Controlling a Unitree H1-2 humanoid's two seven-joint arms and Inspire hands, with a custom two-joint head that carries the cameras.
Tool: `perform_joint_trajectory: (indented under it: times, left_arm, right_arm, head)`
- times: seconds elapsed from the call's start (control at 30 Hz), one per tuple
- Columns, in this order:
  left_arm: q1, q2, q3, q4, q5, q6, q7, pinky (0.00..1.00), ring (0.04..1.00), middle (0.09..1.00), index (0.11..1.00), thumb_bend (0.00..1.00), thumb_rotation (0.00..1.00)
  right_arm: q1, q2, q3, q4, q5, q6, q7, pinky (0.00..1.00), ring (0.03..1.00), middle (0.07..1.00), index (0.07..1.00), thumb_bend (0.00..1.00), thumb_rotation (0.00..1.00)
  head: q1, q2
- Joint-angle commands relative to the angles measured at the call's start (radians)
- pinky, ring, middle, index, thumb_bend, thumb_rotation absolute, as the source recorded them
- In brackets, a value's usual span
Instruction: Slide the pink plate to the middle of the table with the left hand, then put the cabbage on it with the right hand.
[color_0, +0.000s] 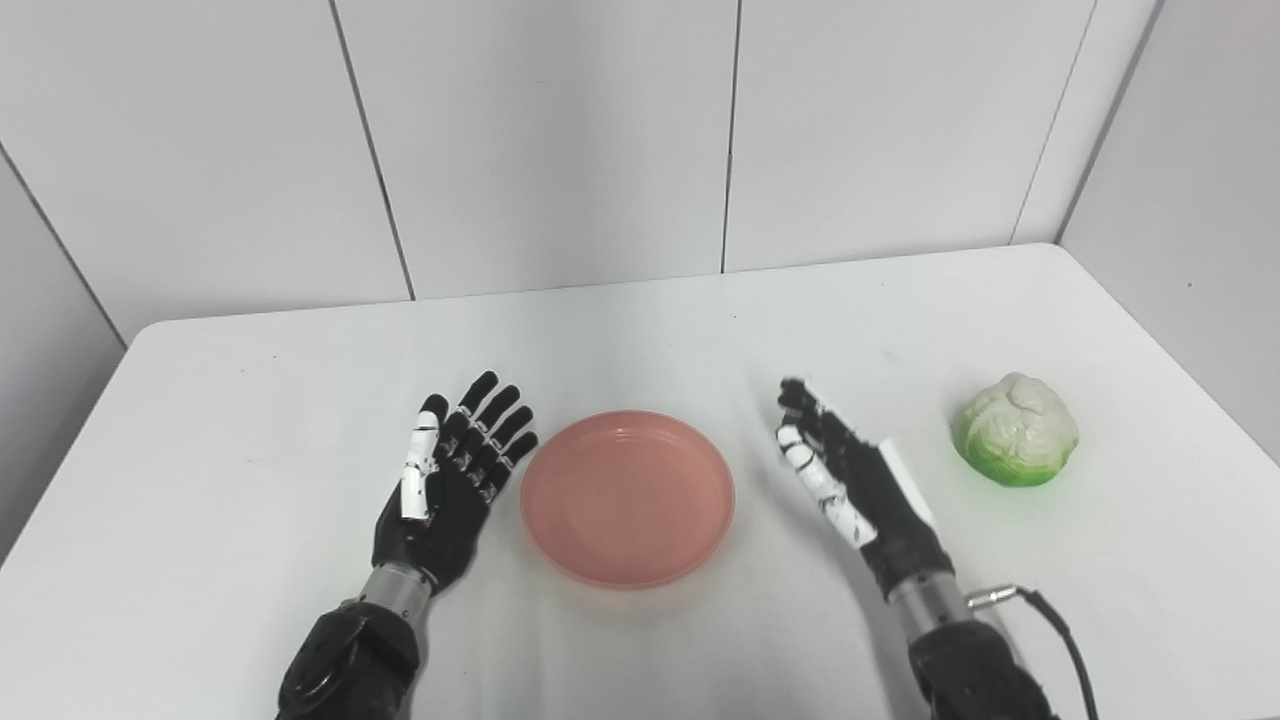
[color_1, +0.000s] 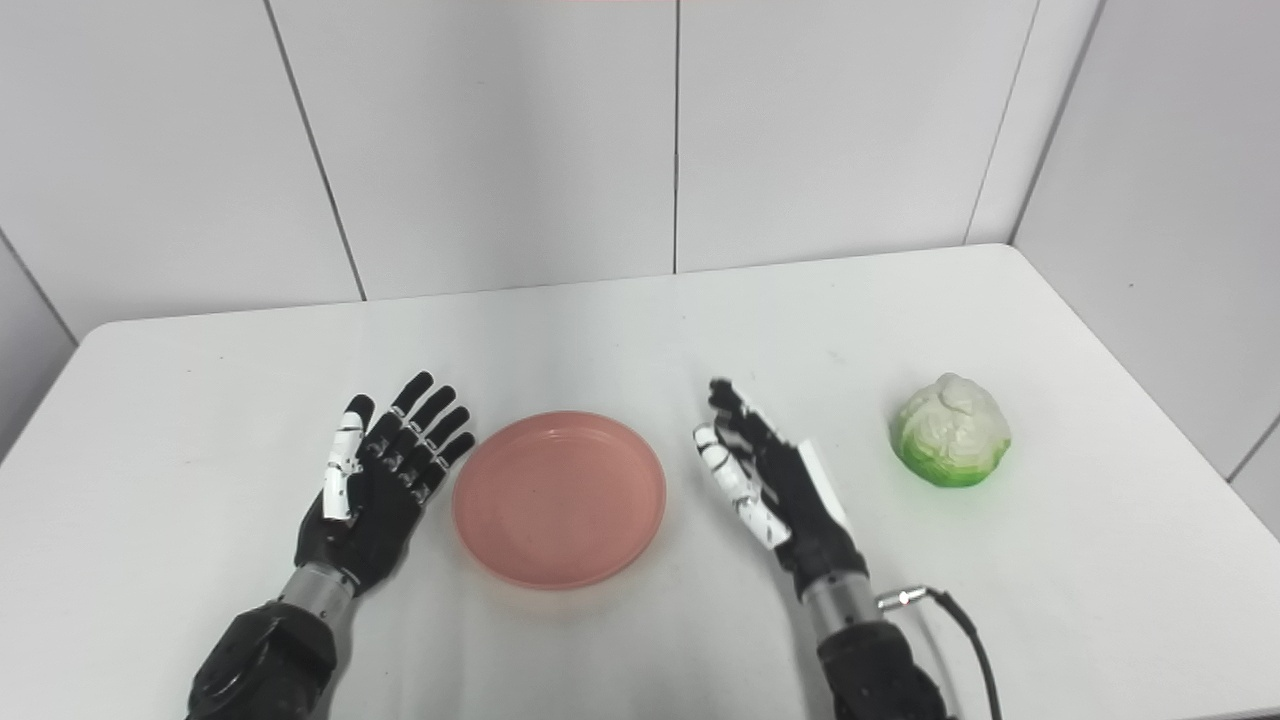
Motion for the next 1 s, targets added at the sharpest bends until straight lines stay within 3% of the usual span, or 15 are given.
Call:
perform_joint_trajectory:
  times: [0.0, 0.1, 0.27, 0.43, 0.6, 0.73, 0.97]
  left_arm:
    - [0.027, 0.028, 0.002, 0.057, 0.035, 0.013, 0.008, 0.93, 0.927, 0.931, 0.916, 0.54, 1.0]
    - [0.021, 0.045, 0.004, 0.086, 0.03, -0.007, -0.016, 0.93, 0.929, 0.932, 0.921, 0.55, 1.0]
    - [0.002, 0.076, 0.018, 0.17, 0.015, -0.049, -0.074, 0.92, 0.921, 0.925, 0.916, 0.59, 0.94]
    - [-0.032, 0.108, 0.038, 0.278, -0.008, -0.081, -0.143, 0.92, 0.919, 0.923, 0.917, 0.63, 0.89]
    - [-0.055, 0.122, 0.058, 0.346, -0.001, -0.101, -0.16, 0.88, 0.889, 0.895, 0.891, 0.64, 0.85]
    - [-0.076, 0.142, 0.07, 0.426, -0.002, -0.127, -0.184, 0.87, 0.878, 0.888, 0.888, 0.62, 0.85]
    - [-0.105, 0.167, 0.093, 0.514, -0.003, -0.152, -0.22, 0.84, 0.856, 0.872, 0.87, 0.62, 0.83]
  right_arm:
    - [-0.068, -0.025, -0.02, -0.089, -0.047, 0.01, -0.014, 0.76, 0.843, 0.873, 0.876, 0.59, 0.82]
    - [-0.105, -0.058, -0.03, -0.151, -0.131, 0.024, -0.01, 0.74, 0.819, 0.841, 0.843, 0.69, 0.78]
    - [-0.153, -0.115, -0.054, -0.228, -0.189, 0.057, 0.019, 0.79, 0.839, 0.853, 0.87, 0.91, 0.67]
    - [-0.186, -0.179, -0.094, -0.271, -0.242, 0.075, 0.047, 0.8, 0.866, 0.879, 0.893, 0.99, 0.69]
    - [-0.185, -0.223, -0.152, -0.303, -0.268, 0.118, 0.067, 0.82, 0.897, 0.913, 0.924, 1.0, 0.69]
    - [-0.132, -0.276, -0.242, -0.303, -0.304, 0.153, 0.061, 0.84, 0.905, 0.919, 0.937, 1.0, 0.69]
    - [-0.058, -0.299, -0.341, -0.28, -0.311, 0.183, 0.049, 0.86, 0.916, 0.923, 0.948, 1.0, 0.66]
  head:
    - [-0.015, -0.003]
    - [-0.055, -0.01]
    - [-0.122, -0.019]
    - [-0.188, -0.026]
    - [-0.214, -0.035]
    - [-0.229, -0.039]
    - [-0.258, -0.033]
